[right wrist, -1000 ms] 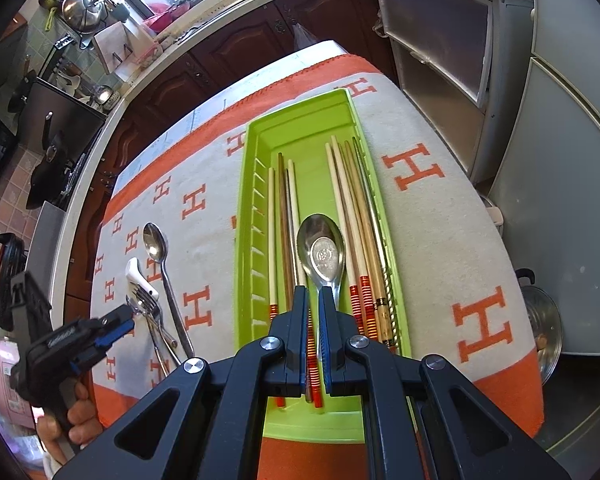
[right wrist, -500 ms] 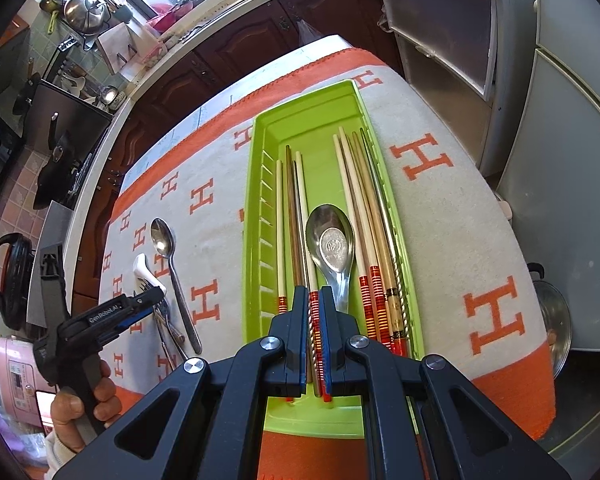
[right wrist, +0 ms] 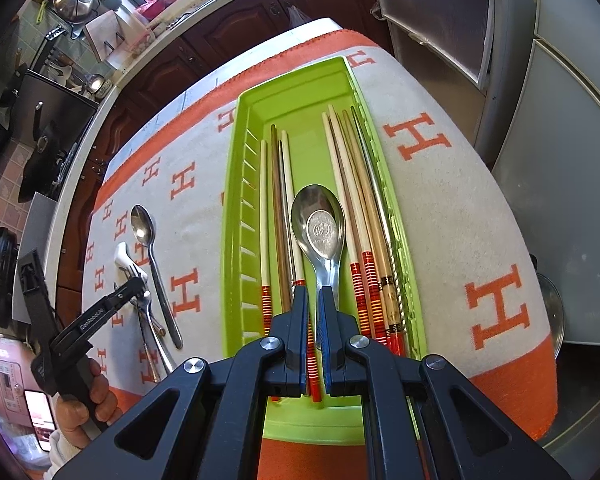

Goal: Organize utensils
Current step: 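Carry the fork into the green tray and open the left gripper, then move the right gripper back over the remaining spoons, then grasp the long metal spoon by its handle with the right gripper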

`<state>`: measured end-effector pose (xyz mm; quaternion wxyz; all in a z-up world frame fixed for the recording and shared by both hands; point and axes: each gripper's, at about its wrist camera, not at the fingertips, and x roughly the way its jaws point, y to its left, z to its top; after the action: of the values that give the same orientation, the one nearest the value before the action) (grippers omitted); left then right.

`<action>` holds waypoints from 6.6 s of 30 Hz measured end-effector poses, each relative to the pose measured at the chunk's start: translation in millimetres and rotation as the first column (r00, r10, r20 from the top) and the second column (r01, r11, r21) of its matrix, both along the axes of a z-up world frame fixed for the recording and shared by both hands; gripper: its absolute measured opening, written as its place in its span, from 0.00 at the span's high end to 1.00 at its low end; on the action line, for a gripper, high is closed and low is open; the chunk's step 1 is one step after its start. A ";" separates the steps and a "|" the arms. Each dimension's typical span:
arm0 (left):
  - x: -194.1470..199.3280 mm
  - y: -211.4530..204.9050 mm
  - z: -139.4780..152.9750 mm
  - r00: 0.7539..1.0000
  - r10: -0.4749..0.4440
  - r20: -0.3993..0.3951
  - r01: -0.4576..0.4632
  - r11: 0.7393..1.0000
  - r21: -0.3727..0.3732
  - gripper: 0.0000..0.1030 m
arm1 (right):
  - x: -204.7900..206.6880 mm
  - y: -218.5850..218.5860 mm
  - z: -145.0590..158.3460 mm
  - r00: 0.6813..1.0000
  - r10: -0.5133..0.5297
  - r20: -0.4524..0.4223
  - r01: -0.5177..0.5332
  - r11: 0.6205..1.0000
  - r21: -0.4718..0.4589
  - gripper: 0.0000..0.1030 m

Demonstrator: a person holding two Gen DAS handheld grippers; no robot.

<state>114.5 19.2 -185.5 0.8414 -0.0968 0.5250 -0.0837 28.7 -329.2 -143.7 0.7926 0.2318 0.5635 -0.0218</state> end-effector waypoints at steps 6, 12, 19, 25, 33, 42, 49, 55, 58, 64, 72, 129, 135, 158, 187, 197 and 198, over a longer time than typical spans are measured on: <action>1.8 -6.3 0.5 0.999 -0.046 0.017 0.046 0.999 0.002 0.98 | 5.3 8.2 0.6 1.000 0.016 -0.002 -0.016 1.000 -0.014 0.95; 3.4 -17.4 2.5 0.996 -0.086 0.027 0.085 0.996 0.039 0.97 | 5.0 10.1 0.6 1.000 0.016 -0.008 -0.016 1.000 -0.021 0.95; 2.2 -35.0 -0.4 0.986 -0.168 -0.004 0.168 0.983 0.070 0.93 | 4.0 7.8 -1.3 1.000 0.010 -0.013 -0.010 1.000 -0.007 0.95; 1.4 -37.8 -5.0 0.980 -0.193 -0.036 0.195 0.979 0.052 0.93 | 1.6 3.8 -2.4 1.000 0.000 -0.009 0.000 1.000 0.005 0.95; -0.2 -32.3 1.1 0.984 -0.177 -0.018 0.176 0.984 -0.023 1.00 | -2.1 -0.2 -5.6 1.000 -0.015 -0.013 0.015 1.000 0.017 0.95; -4.3 -22.4 13.2 0.986 -0.161 -0.049 0.151 0.974 -0.167 1.00 | -3.2 4.4 0.2 1.000 0.000 0.004 0.000 1.000 0.019 0.95; -21.2 -18.2 54.7 0.979 -0.178 0.100 0.193 0.967 -0.164 1.00 | -3.6 8.1 5.0 1.000 0.014 0.017 -0.014 1.000 0.025 0.95; -34.7 -14.7 83.5 0.957 -0.187 0.222 0.223 0.963 -0.151 1.00 | -4.8 13.7 11.0 0.999 0.037 0.035 -0.038 0.999 0.026 0.95; -40.6 -14.5 97.4 0.943 -0.199 0.266 0.245 0.958 -0.150 1.00 | -6.7 15.5 14.0 0.998 0.041 0.040 -0.042 0.999 0.030 0.95; -46.2 -19.7 121.9 0.925 -0.244 0.290 0.305 0.934 -0.187 1.00 | -13.5 7.5 27.9 0.997 0.014 0.077 -0.015 1.000 0.017 0.95; -31.8 -88.5 117.3 0.879 -0.418 0.231 0.461 0.869 -0.180 1.00 | -42.7 -32.5 43.6 0.989 -0.094 0.112 0.094 0.996 -0.001 0.95; -27.1 65.7 25.8 0.995 0.059 -0.086 -0.062 0.998 -0.022 0.60 | 53.9 150.3 29.6 0.929 0.371 0.018 -0.367 0.924 -0.105 0.95; -10.4 86.4 18.3 0.989 0.102 -0.107 -0.109 0.992 -0.069 0.56 | 107.5 186.0 13.1 0.886 0.464 -0.015 -0.464 0.883 -0.074 0.92; -3.9 97.1 2.7 0.985 0.096 -0.142 -0.119 0.979 -0.166 0.55 | 177.1 235.9 -51.1 0.743 0.662 -0.098 -0.664 0.747 0.016 0.92; -13.3 105.0 -5.1 0.983 0.090 -0.157 -0.119 0.975 -0.186 0.52 | 160.1 260.8 -41.3 0.701 0.706 -0.097 -0.713 0.697 -0.074 0.95; -10.2 107.1 -7.4 0.982 0.090 -0.163 -0.121 0.974 -0.190 0.52 | 179.2 245.2 -57.6 0.689 0.723 -0.042 -0.701 0.681 0.212 0.82; -9.8 107.3 -7.7 0.982 0.090 -0.164 -0.121 0.974 -0.191 0.52 | 179.3 245.4 -57.8 0.688 0.724 -0.042 -0.703 0.680 0.209 0.85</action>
<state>104.8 126.5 -193.2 0.7874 -0.2149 0.5717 -0.0831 208.0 -83.8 -201.5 0.6787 0.0607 0.6557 0.3252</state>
